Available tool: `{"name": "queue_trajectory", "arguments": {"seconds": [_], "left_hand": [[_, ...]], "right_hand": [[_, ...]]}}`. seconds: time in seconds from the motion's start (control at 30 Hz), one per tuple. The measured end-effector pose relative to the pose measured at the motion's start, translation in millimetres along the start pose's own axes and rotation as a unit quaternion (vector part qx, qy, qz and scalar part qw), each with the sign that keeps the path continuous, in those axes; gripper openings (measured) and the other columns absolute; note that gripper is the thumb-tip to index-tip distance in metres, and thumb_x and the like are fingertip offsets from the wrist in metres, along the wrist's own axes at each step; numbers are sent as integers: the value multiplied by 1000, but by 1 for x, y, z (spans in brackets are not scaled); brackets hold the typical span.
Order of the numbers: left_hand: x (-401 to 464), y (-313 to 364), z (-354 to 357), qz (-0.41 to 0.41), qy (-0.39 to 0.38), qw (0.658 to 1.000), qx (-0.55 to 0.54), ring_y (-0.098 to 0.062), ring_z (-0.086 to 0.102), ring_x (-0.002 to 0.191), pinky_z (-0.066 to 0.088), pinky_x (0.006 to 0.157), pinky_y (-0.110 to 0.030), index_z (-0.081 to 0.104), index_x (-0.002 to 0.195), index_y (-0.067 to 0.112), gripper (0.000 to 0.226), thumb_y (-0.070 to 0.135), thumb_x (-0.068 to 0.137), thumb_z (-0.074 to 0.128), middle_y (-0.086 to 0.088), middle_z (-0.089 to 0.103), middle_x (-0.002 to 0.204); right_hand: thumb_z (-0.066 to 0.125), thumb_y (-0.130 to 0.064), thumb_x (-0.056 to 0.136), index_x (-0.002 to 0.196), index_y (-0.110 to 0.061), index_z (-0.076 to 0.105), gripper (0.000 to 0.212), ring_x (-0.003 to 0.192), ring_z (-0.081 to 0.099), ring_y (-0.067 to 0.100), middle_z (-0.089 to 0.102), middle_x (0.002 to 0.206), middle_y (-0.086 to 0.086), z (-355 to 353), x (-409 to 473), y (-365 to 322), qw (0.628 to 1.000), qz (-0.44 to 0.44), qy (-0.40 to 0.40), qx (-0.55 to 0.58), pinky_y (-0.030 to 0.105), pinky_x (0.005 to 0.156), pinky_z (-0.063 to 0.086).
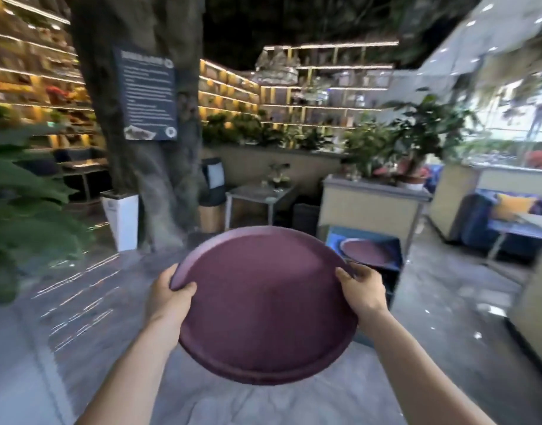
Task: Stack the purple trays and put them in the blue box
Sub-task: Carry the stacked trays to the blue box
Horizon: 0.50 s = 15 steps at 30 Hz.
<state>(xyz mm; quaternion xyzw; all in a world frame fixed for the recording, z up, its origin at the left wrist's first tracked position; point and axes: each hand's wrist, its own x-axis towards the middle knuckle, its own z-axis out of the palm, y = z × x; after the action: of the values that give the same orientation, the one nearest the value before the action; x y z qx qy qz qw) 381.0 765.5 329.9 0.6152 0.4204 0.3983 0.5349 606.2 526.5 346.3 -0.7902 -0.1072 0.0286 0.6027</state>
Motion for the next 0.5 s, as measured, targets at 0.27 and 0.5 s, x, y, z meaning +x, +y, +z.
{"name": "queue_trajectory", "arguments": {"seconds": [0.27, 0.5], "left_hand": [[-54, 3, 156, -6, -168, 986, 0, -22, 55, 99, 46, 89, -35, 51, 140, 28, 58, 14, 86, 68, 1, 59, 124], [-88, 1, 257, -9, -223, 975, 8, -24, 61, 95, 50, 89, -36, 54, 136, 31, 57, 15, 84, 68, 0, 65, 117]], "right_hand": [[70, -35, 81, 120, -17, 69, 43, 108, 65, 31, 71, 117, 10, -150, -6, 62, 979, 81, 183, -33, 42, 98, 50], [69, -37, 81, 127, -20, 65, 49, 112, 63, 30, 67, 126, 8, -227, 22, 103, 965, 120, 232, -33, 35, 95, 47]]}}
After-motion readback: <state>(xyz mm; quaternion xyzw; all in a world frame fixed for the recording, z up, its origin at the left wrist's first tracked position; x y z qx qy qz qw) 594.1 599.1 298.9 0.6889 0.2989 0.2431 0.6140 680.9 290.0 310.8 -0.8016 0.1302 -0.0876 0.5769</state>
